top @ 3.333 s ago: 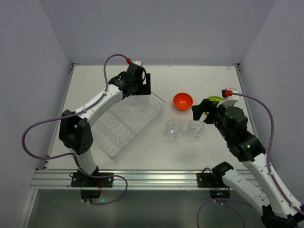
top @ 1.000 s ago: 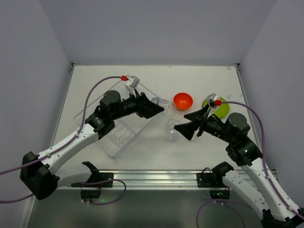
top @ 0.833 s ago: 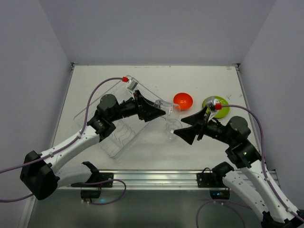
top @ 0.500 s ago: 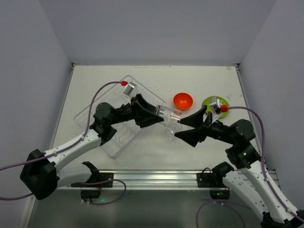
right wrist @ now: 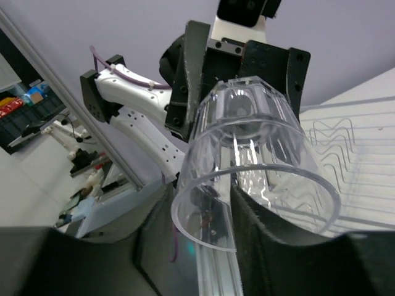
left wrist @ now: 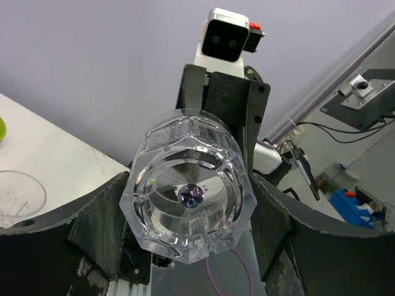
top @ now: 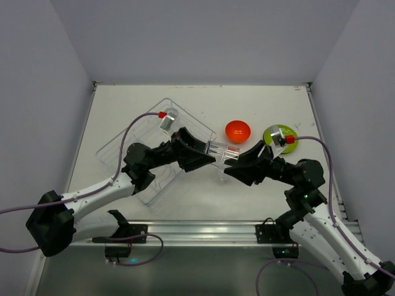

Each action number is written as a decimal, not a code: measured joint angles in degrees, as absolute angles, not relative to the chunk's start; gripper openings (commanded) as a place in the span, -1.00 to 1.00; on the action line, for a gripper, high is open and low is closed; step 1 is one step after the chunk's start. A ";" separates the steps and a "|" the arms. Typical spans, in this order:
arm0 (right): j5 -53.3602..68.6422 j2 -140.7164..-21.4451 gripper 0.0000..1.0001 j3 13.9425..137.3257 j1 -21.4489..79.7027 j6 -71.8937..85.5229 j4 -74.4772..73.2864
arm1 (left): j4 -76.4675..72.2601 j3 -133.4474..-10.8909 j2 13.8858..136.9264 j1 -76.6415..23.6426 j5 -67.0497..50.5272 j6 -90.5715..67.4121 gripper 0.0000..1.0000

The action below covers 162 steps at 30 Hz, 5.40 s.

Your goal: Unload the mixed dishes from the dish rack

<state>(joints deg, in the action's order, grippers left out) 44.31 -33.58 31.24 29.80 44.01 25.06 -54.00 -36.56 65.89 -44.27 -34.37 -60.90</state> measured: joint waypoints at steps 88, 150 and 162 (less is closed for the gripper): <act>-6.26 -79.55 -0.96 54.96 6.96 18.83 -47.16 | 38.37 -44.34 20.01 -35.83 30.74 -27.46 1.00; 13.15 -24.32 0.98 37.15 7.55 31.55 -22.15 | 35.33 -96.77 114.61 -24.49 17.56 -23.05 1.00; 16.10 -24.45 0.98 36.99 7.55 31.92 -21.10 | 34.81 -99.68 120.31 -22.04 15.51 -23.49 0.23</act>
